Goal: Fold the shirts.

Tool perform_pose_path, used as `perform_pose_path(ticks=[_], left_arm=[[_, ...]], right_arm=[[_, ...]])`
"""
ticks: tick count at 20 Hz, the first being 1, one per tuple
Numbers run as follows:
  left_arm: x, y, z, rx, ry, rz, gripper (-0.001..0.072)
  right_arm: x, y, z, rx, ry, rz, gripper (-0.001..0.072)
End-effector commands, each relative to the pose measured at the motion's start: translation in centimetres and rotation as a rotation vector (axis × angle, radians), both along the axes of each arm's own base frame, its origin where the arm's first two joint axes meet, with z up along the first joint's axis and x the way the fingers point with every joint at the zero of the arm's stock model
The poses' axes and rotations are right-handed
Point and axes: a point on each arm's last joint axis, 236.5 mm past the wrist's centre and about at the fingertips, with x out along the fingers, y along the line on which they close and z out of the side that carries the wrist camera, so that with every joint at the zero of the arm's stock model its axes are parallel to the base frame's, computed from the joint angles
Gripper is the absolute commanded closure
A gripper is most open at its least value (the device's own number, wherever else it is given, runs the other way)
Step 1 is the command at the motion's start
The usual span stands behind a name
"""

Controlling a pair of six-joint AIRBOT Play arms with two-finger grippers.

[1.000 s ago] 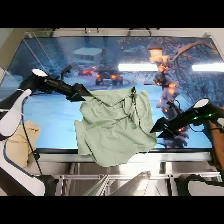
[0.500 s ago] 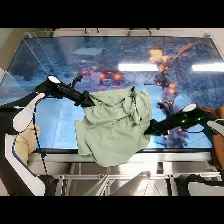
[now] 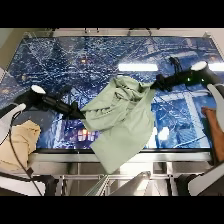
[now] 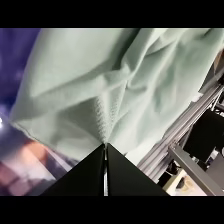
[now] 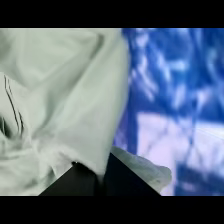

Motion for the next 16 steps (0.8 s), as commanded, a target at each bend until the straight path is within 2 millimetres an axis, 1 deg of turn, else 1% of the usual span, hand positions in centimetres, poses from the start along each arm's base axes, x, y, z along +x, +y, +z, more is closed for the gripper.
perform_pose_path(ticks=[1,3,4,5,6,7,8,9,10,12,13,14,15,16], left_arm=[[-4.6,-0.7,-0.9,0.049,0.076,0.053,0.0706],[-6.0,-1.6,-0.7,0.051,0.087,0.029,0.0705],[-6.0,-1.9,-0.3,0.051,0.070,0.018,0.0705],[-5.4,-2.0,0.3,0.050,0.041,0.011,0.0705],[-4.0,-1.9,1.4,0.048,-0.004,0.010,0.0611],[-2.4,-1.5,2.3,0.052,-0.051,0.012,0.0398],[-0.5,-0.8,3.3,0.062,-0.103,0.023,0.0302],[1.4,0.0,4.5,0.076,-0.163,0.033,0.0076],[3.2,0.7,5.6,0.093,-0.220,0.042,-0.0003],[5.3,1.3,7.2,0.111,-0.317,0.025,-0.0004],[6.4,1.5,7.7,0.126,-0.366,0.014,-0.0003],[7.1,1.2,8.0,0.129,-0.391,0.006,-0.0003],[7.9,0.8,8.0,0.131,-0.402,-0.001,-0.0003],[8.4,0.4,7.7,0.129,-0.405,-0.011,-0.0003]], right_arm=[[4.4,1.9,1.2,0.108,-0.019,-0.003,0.0683],[5.1,2.3,2.4,0.179,-0.031,-0.022,0.0687],[4.9,2.0,2.7,0.188,-0.016,-0.024,0.0693],[4.4,1.3,2.9,0.195,0.004,-0.022,0.0692],[3.9,0.2,3.1,0.205,0.032,-0.025,0.0693],[3.1,-1.0,3.3,0.211,0.051,-0.013,0.0693],[2.1,-2.2,3.6,0.222,0.077,0.004,0.0692],[1.2,-3.4,3.8,0.232,0.103,0.016,0.0691],[0.2,-4.6,4.1,0.244,0.134,0.010,0.0686],[-1.5,-6.5,4.5,0.253,0.167,-0.050,0.0681],[-2.5,-7.2,4.5,0.255,0.170,-0.085,0.0532],[-3.4,-7.6,4.5,0.251,0.145,-0.090,0.0198],[-4.4,-7.6,4.4,0.248,0.128,-0.075,0.0007],[-5.1,-7.4,4.2,0.251,0.131,-0.063,0.0007]])
